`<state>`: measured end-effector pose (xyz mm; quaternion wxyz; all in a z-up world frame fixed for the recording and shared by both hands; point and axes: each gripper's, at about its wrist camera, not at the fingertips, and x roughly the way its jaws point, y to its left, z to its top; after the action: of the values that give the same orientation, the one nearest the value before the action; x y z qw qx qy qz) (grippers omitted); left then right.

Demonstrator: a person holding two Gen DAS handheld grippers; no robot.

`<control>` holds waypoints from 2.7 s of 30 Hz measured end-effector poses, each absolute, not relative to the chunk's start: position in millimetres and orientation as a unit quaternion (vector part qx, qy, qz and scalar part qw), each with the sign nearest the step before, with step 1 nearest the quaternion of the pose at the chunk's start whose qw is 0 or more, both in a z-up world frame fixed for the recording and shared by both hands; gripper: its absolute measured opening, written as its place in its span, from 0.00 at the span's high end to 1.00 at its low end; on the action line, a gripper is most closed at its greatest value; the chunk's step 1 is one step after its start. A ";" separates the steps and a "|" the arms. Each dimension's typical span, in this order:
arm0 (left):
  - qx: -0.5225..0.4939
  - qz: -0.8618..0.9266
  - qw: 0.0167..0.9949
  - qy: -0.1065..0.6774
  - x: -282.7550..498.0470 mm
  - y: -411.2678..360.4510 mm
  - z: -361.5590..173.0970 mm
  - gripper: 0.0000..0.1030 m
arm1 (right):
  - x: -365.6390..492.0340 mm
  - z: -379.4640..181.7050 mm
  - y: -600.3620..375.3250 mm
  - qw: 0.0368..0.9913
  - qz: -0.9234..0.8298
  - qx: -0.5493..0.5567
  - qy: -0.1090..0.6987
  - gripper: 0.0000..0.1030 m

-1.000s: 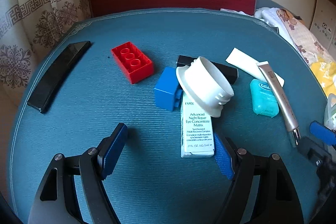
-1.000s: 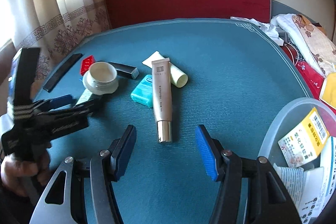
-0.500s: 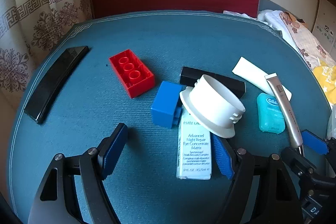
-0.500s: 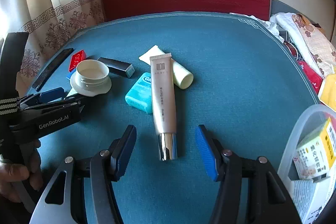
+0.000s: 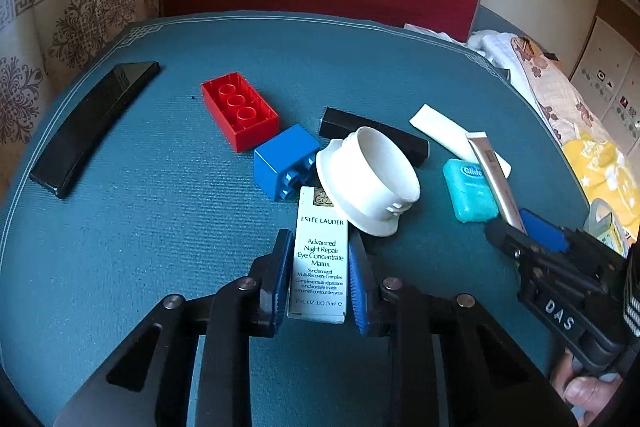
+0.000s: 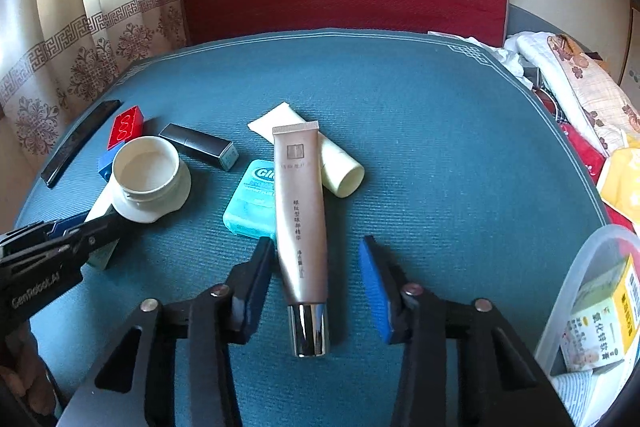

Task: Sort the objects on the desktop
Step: 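Grasp the white Estee Lauder box with the left gripper while the right gripper grasps the beige tube, then lift and carry the white box and beige tube over the clear basin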

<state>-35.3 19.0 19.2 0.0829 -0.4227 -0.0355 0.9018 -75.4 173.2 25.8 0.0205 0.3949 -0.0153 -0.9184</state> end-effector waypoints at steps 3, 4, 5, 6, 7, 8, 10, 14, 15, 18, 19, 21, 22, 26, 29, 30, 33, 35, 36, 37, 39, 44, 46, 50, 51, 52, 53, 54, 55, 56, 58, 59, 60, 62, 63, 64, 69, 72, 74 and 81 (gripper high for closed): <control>-0.421 0.903 0.082 -0.033 -33.2 21.3 18.2 0.72 | -74.5 25.5 177.0 0.019 -0.919 0.393 -0.025 0.67; -0.420 0.903 0.081 -0.033 -32.7 22.2 18.2 0.72 | -74.1 25.5 177.9 0.018 -0.919 0.393 -0.028 0.69; -0.420 0.903 0.081 -0.033 -32.5 22.4 18.4 0.72 | -74.1 25.6 179.2 0.018 -0.919 0.392 -0.031 0.70; -0.419 0.904 0.081 -0.033 -31.9 23.0 18.4 0.72 | -74.3 25.8 179.5 0.018 -0.919 0.392 -0.033 0.73; -0.418 0.904 0.081 -0.033 -31.3 23.0 18.2 0.72 | -73.9 25.8 180.4 0.018 -0.919 0.391 -0.036 0.75; -0.418 0.904 0.081 -0.034 -31.1 22.6 18.3 0.72 | -73.5 25.9 181.8 0.020 -0.920 0.390 -0.040 0.75; -0.420 0.903 0.082 -0.041 -30.9 22.0 19.0 0.73 | -71.9 26.1 183.7 0.022 -0.920 0.387 -0.050 0.75; -0.409 0.907 0.079 -0.055 -25.4 15.8 26.2 0.74 | -64.8 29.0 190.6 0.030 -0.924 0.375 -0.073 0.75; -0.403 0.911 0.073 -0.054 -22.9 14.4 28.5 0.74 | -62.5 30.4 191.2 0.031 -0.925 0.370 -0.076 0.75; -0.390 0.917 0.061 -0.054 -19.3 8.8 33.9 0.74 | -56.1 33.2 189.5 0.036 -0.928 0.361 -0.081 0.75; -0.389 0.918 0.060 -0.057 -18.5 7.4 34.9 0.74 | -54.4 33.9 188.8 0.038 -0.929 0.360 -0.082 0.75; -0.389 0.918 0.061 -0.059 -20.7 4.8 34.9 0.74 | -50.1 34.5 186.4 0.042 -0.929 0.358 -0.084 0.75; -0.389 0.917 0.060 -0.059 -20.8 5.0 34.8 0.74 | -47.3 34.8 185.3 0.044 -0.929 0.357 -0.086 0.75; -0.386 0.918 0.066 -0.056 -19.8 8.1 35.9 0.74 | -36.7 37.4 187.0 0.044 -0.932 0.347 -0.091 0.75; -0.381 0.920 0.074 -0.055 -15.2 13.2 38.4 0.74 | -30.9 38.7 189.3 0.042 -0.934 0.342 -0.096 0.75; -0.379 0.921 0.076 -0.054 -13.8 15.0 39.7 0.74 | -29.5 39.4 189.7 0.042 -0.934 0.342 -0.096 0.75; -0.373 0.922 0.086 -0.051 -8.0 19.4 44.1 0.74 | -23.2 43.1 190.3 0.041 -0.935 0.338 -0.096 0.75; -0.369 0.923 0.093 -0.049 -4.0 23.5 47.2 0.74 | -17.6 46.6 190.1 0.041 -0.937 0.334 -0.094 0.75; -0.368 0.923 0.096 -0.048 -2.2 25.2 47.8 0.74 | -14.7 48.5 190.2 0.041 -0.938 0.332 -0.093 0.75; -0.368 0.923 0.101 -0.047 -0.3 28.0 48.8 0.74 | -11.9 50.4 190.7 0.041 -0.938 0.331 -0.092 0.75; -0.367 0.923 0.107 -0.045 3.2 32.1 50.8 0.74 | -7.1 53.4 193.2 0.040 -0.939 0.328 -0.092 0.76; -0.366 0.921 0.128 -0.041 12.9 44.1 54.1 0.74 | 7.9 62.9 204.5 0.038 -0.940 0.325 -0.097 0.76; -0.365 0.920 0.136 -0.038 16.8 49.8 55.5 0.74 | 15.2 67.8 212.0 0.034 -0.940 0.323 -0.101 0.76; -0.363 0.919 0.149 -0.028 25.5 63.8 56.4 0.74 | 27.7 74.6 225.5 0.026 -0.942 0.318 -0.106 0.79; -0.364 0.919 0.151 -0.025 26.6 66.3 56.1 0.74 | 30.1 75.3 228.3 0.026 -0.942 0.318 -0.110 0.80; -0.365 0.918 0.154 -0.024 28.1 69.1 55.4 0.74 | 32.3 75.3 230.8 0.026 -0.941 0.318 -0.113 0.81; -0.366 0.917 0.155 -0.022 29.7 71.8 54.8 0.74 | 34.3 75.0 232.6 0.027 -0.941 0.318 -0.116 0.81; -0.366 0.917 0.157 -0.020 31.2 74.0 54.3 0.74 | 36.0 74.1 233.6 0.027 -0.940 0.319 -0.118 0.82; -0.367 0.917 0.158 -0.018 32.3 76.0 53.8 0.74 | 36.9 73.3 235.2 0.027 -0.940 0.320 -0.119 0.82; -0.368 0.916 0.159 -0.017 33.2 77.4 53.5 0.74 | 38.0 71.9 236.7 0.026 -0.939 0.322 -0.121 0.82; -0.371 0.915 0.162 -0.015 34.4 80.3 51.9 0.74 | 38.1 67.4 237.3 0.036 -0.934 0.332 -0.129 0.82; -0.371 0.914 0.163 -0.013 35.1 81.6 51.4 0.74 | 37.2 64.5 236.0 0.049 -0.930 0.340 -0.133 0.82; -0.372 0.914 0.163 -0.012 35.6 82.4 51.0 0.74 | 37.2 61.3 233.1 0.060 -0.927 0.346 -0.132 0.82; -0.372 0.914 0.164 -0.011 36.3 82.9 50.8 0.74 | 37.2 57.3 224.6 0.070 -0.926 0.353 -0.117 0.81; -0.372 0.913 0.164 -0.011 36.6 82.7 50.9 0.74 | 36.6 55.3 220.5 0.072 -0.926 0.356 -0.106 0.80; -0.372 0.913 0.164 -0.011 36.9 82.4 51.0 0.74 | 35.4 53.7 217.5 0.073 -0.926 0.358 -0.099 0.77; -0.373 0.913 0.164 -0.013 37.5 81.5 51.4 0.74 | 19.1 38.3 202.9 0.079 -0.917 0.384 -0.071 0.76; -0.374 0.913 0.164 -0.014 36.9 81.7 50.7 0.74 | 12.9 28.7 196.2 0.082 -0.912 0.400 -0.051 0.76; -0.376 0.912 0.164 -0.013 36.5 82.1 49.3 0.74 | 10.7 26.5 192.0 0.078 -0.911 0.402 -0.034 0.74; -0.377 0.911 0.165 -0.012 34.6 83.3 48.6 0.74 | 9.6 23.3 190.0 0.075 -0.910 0.408 -0.027 0.75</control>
<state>34.6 83.3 48.6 0.1649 -0.3772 -0.0121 0.9113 9.6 190.0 23.3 0.0754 0.4076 -0.0266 -0.9097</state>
